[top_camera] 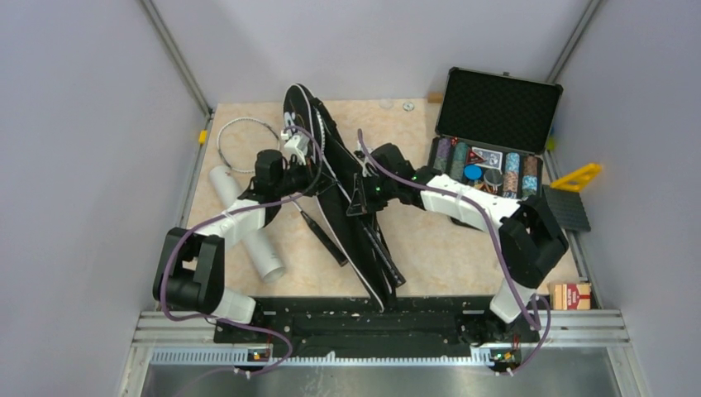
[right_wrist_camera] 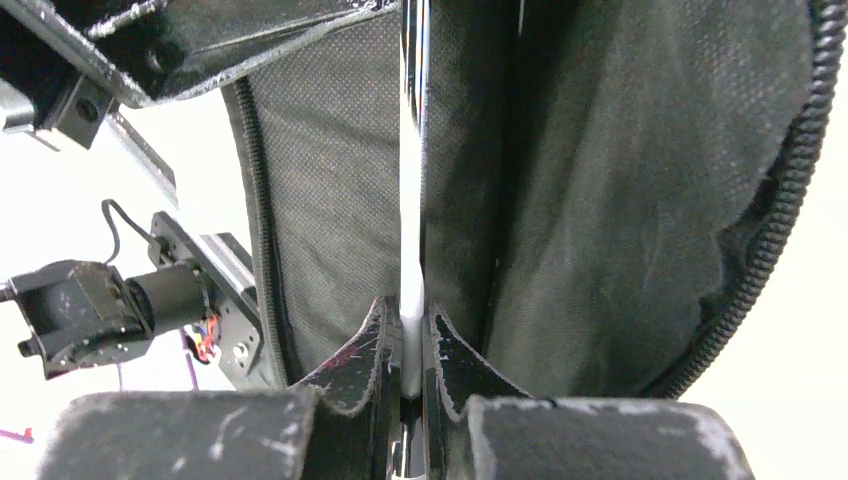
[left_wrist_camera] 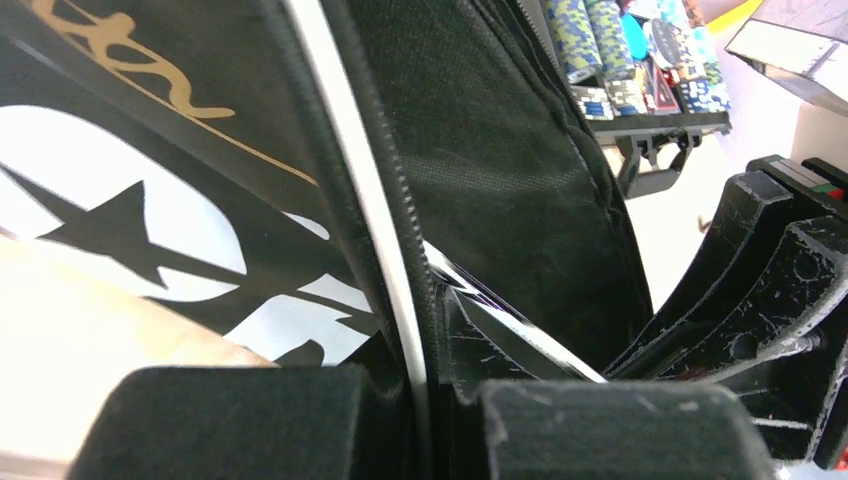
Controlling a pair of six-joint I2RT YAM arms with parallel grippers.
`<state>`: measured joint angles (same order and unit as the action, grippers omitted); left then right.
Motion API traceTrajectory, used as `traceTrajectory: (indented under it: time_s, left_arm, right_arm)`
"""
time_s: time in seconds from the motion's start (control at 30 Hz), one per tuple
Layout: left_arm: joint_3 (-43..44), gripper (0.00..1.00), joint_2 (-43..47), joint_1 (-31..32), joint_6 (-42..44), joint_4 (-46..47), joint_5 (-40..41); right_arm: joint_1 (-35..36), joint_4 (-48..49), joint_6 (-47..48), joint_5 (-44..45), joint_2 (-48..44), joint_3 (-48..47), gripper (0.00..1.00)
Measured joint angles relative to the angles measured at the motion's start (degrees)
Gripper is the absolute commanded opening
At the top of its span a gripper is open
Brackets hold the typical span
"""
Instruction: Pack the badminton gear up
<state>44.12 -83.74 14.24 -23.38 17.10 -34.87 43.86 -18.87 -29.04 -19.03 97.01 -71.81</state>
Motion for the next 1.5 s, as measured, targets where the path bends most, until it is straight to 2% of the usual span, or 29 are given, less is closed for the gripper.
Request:
traceTrajectory:
  time_s: [0.23, 0.43, 0.67, 0.8, 0.93, 1.07, 1.13, 1.2, 1.3, 1.33, 1.4, 1.5]
  left_arm:
    - [-0.9, 0.0, 0.0, 0.9, -0.81, 2.03, 4.81]
    - [-2.25, 0.0, 0.02, 0.96, -2.56, 4.11, 5.18]
    - [-3.06, 0.0, 1.57, 1.09, -3.1, 5.31, 5.35]
    - [-3.08, 0.0, 3.32, 1.14, -2.84, 4.87, 6.47]
    - [-3.08, 0.0, 5.07, 1.16, -2.19, 2.27, 8.66]
    - [-3.08, 0.0, 7.13, 1.36, -1.92, 0.04, 10.34]
    - [-3.08, 0.0, 7.78, 2.43, -1.95, -1.68, 9.66]
    - [-3.08, 0.0, 7.85, 4.07, -1.84, -2.51, 8.55]
    - [-3.08, 0.0, 7.72, 5.05, -1.73, -4.24, 6.78]
    - [-3.08, 0.0, 7.56, 5.09, -1.75, -4.83, 5.99]
    - [-3.04, 0.0, 6.91, 5.18, -1.66, -6.05, 4.48]
    - [-2.69, 0.0, 6.29, 5.07, -1.18, -7.32, 3.58]
  right_arm:
    - [0.66, 0.92, -6.16, 1.75, 5.14, -2.62, 0.0]
    - [2.67, 4.11, -9.68, 7.08, 6.4, -1.01, 0.0]
    - [4.04, 10.51, -6.34, 13.64, 7.21, 2.97, 0.0]
    - [5.33, 14.23, -2.6, 20.74, 7.43, 5.03, 0.0]
    - [8.2, 16.24, 0.15, 29.94, 7.69, 5.81, 0.1]
    - [8.94, 16.11, 1.77, 36.63, 7.8, 5.81, 0.32]
    - [8.13, 17.81, 2.4, 39.78, 7.82, 5.81, 0.37]
    - [6.95, 19.5, 3.43, 40.19, 7.56, 5.81, 0.44]
    - [5.97, 20.0, 5.66, 38.29, 5.53, 5.99, 0.79]
    - [5.81, 20.17, 6.86, 37.03, 4.0, 6.4, 0.85]
    - [5.57, 20.22, 8.61, 34.27, 0.48, 7.08, 0.92]
    - [5.2, 20.96, 12.26, 29.86, -5.99, 7.72, 0.96]
